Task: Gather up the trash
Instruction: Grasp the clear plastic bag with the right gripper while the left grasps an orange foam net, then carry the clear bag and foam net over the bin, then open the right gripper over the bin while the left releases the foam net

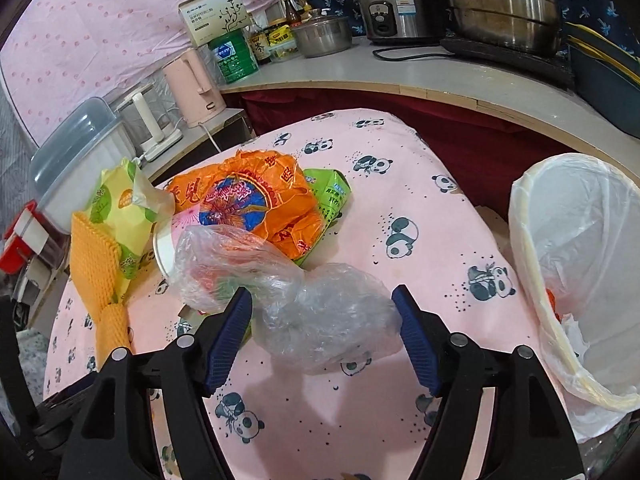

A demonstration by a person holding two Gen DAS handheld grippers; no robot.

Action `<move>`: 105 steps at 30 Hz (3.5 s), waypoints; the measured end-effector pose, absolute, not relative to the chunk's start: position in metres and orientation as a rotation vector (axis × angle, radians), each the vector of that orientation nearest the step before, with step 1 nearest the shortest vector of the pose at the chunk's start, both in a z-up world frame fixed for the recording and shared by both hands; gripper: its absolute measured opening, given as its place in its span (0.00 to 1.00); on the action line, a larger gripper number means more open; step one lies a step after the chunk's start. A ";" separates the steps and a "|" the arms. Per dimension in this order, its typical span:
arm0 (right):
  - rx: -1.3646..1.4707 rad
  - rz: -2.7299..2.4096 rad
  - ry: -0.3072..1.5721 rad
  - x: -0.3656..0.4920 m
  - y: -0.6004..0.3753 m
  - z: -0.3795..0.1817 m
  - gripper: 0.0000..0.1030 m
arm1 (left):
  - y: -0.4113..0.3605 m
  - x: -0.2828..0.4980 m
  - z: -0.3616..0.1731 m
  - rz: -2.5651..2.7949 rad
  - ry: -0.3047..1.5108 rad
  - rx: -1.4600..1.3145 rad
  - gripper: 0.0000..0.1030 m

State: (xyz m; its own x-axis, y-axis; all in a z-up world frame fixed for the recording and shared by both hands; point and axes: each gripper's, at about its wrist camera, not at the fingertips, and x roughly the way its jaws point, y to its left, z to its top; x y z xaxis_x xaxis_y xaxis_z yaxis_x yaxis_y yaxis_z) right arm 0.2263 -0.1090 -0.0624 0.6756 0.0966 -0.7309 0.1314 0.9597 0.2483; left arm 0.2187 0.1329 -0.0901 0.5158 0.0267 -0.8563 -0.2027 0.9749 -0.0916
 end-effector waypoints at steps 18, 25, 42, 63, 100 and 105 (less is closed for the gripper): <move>0.325 -0.004 0.823 0.201 -0.111 -0.061 0.20 | 0.101 0.192 -0.066 -0.020 0.974 -0.190 0.20; 0.343 -0.019 0.772 0.172 -0.127 -0.041 0.15 | 0.068 0.174 -0.043 -0.114 0.941 -0.162 0.20; 0.433 -0.142 0.624 0.098 -0.211 0.008 0.15 | -0.047 0.128 0.000 -0.344 0.865 -0.023 0.19; 0.563 -0.339 0.562 0.059 -0.319 -0.006 0.15 | -0.166 0.128 -0.006 -0.650 0.864 0.092 0.20; 0.568 -0.401 0.547 0.090 -0.338 -0.017 0.42 | -0.189 0.172 -0.022 -0.638 0.846 0.076 0.58; 0.553 -0.397 0.537 0.087 -0.333 -0.010 0.42 | -0.186 0.169 -0.014 -0.642 0.829 0.071 0.58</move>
